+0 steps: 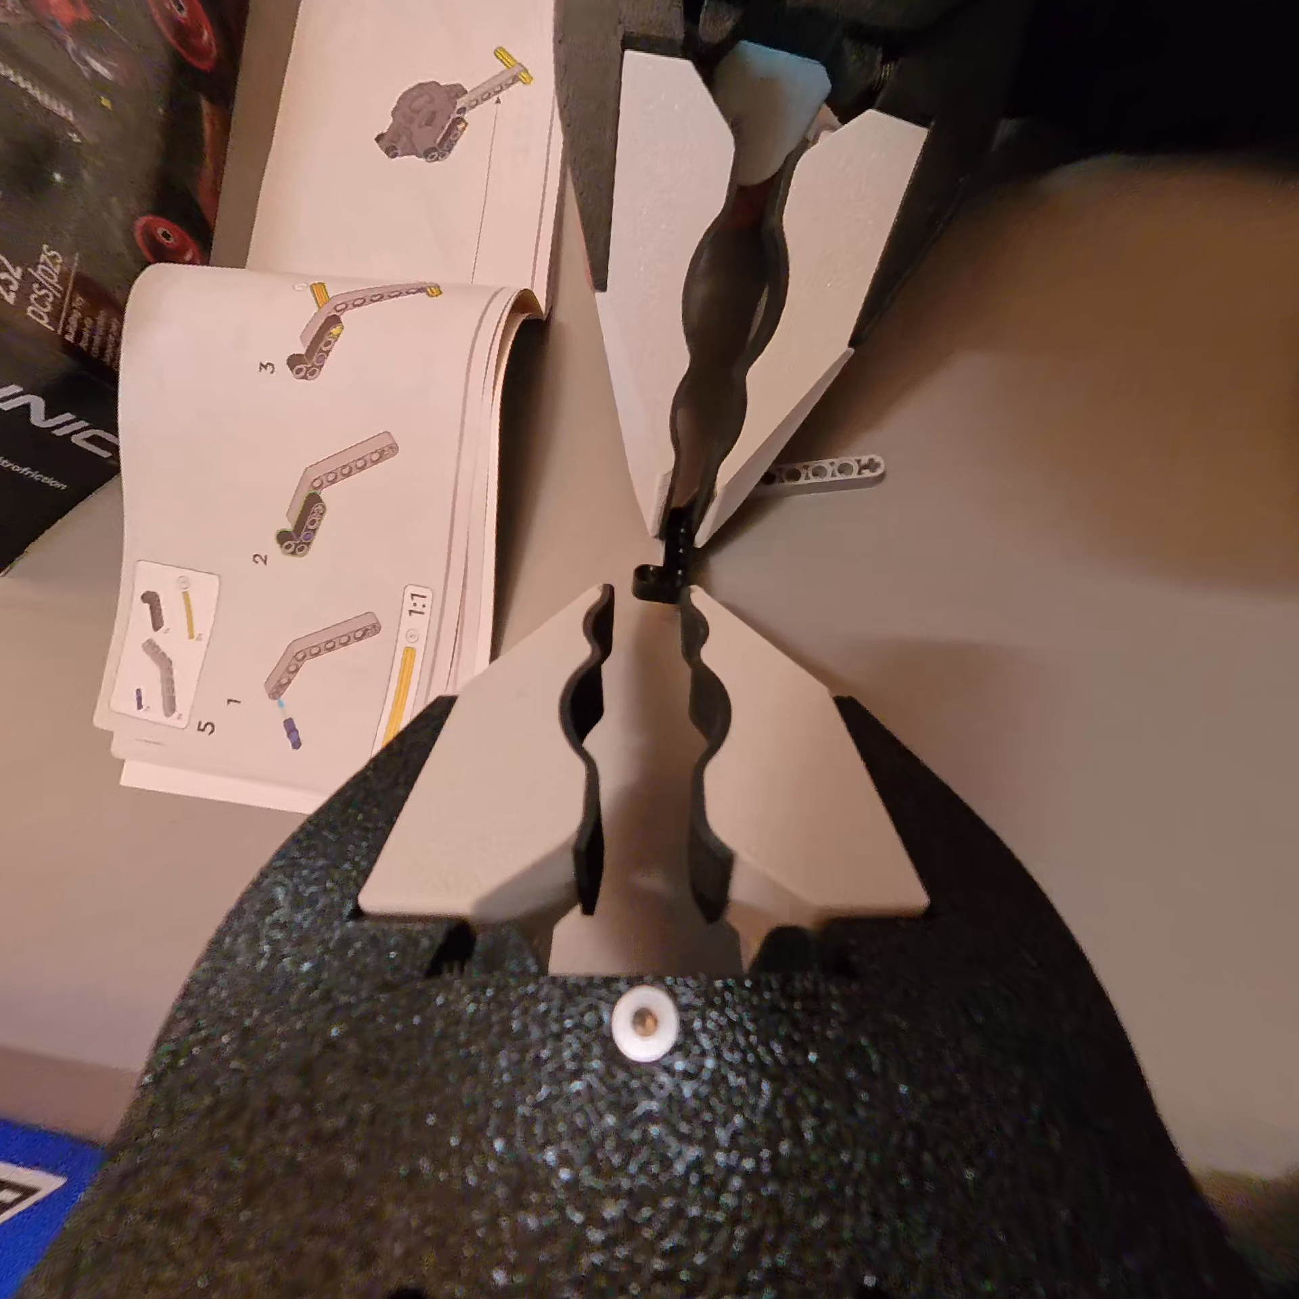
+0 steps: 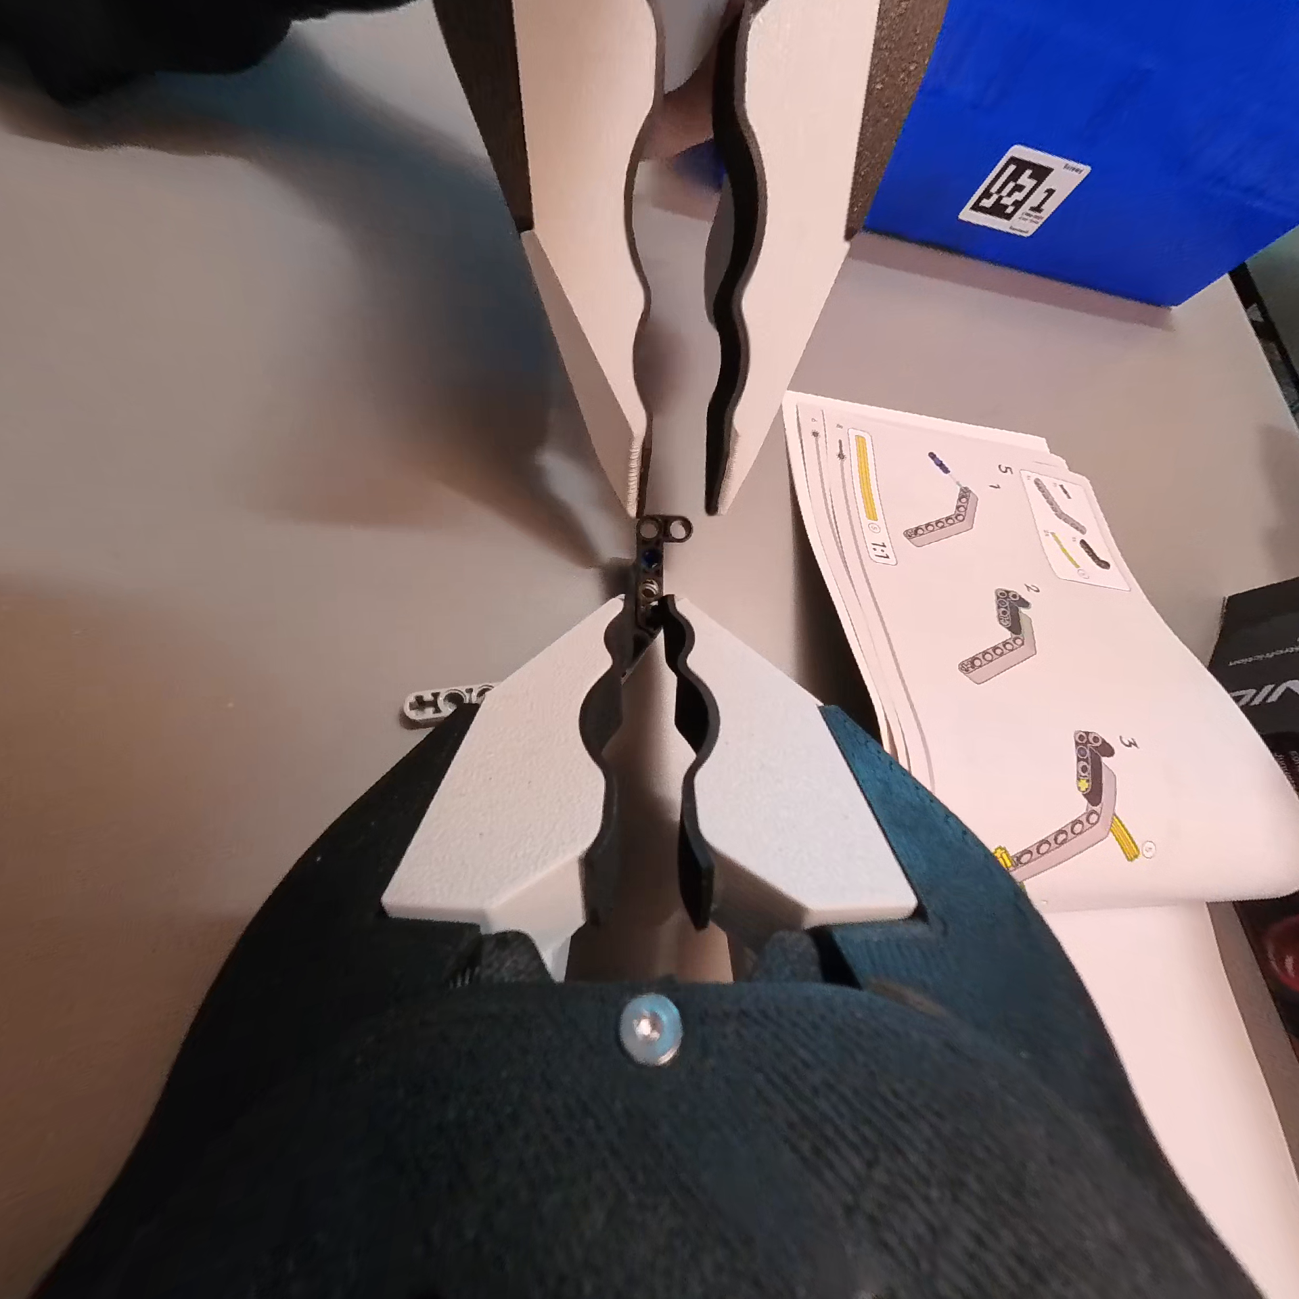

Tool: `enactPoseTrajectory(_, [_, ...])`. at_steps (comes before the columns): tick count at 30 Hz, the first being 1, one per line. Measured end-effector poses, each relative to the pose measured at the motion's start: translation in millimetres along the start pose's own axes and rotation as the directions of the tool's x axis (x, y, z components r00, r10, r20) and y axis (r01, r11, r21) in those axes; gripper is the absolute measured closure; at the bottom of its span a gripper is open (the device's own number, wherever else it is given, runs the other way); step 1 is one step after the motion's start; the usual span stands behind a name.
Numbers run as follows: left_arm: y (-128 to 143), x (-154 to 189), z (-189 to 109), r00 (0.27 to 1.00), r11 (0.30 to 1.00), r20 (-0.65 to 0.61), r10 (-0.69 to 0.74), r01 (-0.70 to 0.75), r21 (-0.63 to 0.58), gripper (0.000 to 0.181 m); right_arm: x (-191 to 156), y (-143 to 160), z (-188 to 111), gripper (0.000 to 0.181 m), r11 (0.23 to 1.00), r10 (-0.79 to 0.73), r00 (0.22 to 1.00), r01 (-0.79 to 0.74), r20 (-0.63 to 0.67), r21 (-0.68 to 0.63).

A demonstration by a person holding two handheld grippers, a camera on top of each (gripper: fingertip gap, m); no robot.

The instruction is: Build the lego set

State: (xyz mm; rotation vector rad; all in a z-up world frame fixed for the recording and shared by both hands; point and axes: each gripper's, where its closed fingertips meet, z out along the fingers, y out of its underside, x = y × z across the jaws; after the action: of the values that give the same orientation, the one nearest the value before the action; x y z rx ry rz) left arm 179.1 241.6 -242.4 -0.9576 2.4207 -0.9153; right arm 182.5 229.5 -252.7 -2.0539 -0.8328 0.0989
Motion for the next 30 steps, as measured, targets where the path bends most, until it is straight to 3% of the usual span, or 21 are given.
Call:
enactPoseTrajectory(6, [-0.3,1.3,2.0,1.000,1.000,-0.014,-0.002,0.002,0.012,0.170,1.0,1.0,-0.9,0.176,1.000,-0.005,1.000,0.005,-0.010,-0.007])
enactPoseTrajectory(13, [-8.4,6.2,4.0,0.999,0.999,-0.028,0.020,-0.019,0.050,0.164,-1.6,-0.4,-0.1,0.176,1.000,-0.013,1.000,0.013,0.002,-0.006])
enactPoseTrajectory(18, [-6.9,2.9,2.8,1.000,0.999,-0.012,0.011,-0.010,0.050,0.178,-3.1,-1.2,0.2,0.176,1.000,-0.013,1.000,0.013,0.010,0.000])
enactPoseTrajectory(20, [-6.3,2.1,1.7,1.000,0.999,-0.005,0.011,-0.011,0.053,0.176,-2.9,-0.9,-0.1,0.176,1.000,-0.015,1.000,0.015,0.008,-0.003])
enactPoseTrajectory(23, [-7.0,2.4,0.5,1.000,0.998,0.007,0.027,-0.028,0.049,0.159,-2.2,-0.2,-0.6,0.176,1.000,-0.026,1.000,0.026,0.000,-0.013])
enactPoseTrajectory(30, [-4.1,7.3,3.3,0.999,0.999,0.011,0.042,-0.042,0.018,0.166,-2.4,-8.3,-4.6,0.176,0.999,-0.031,0.999,0.031,0.009,0.011])
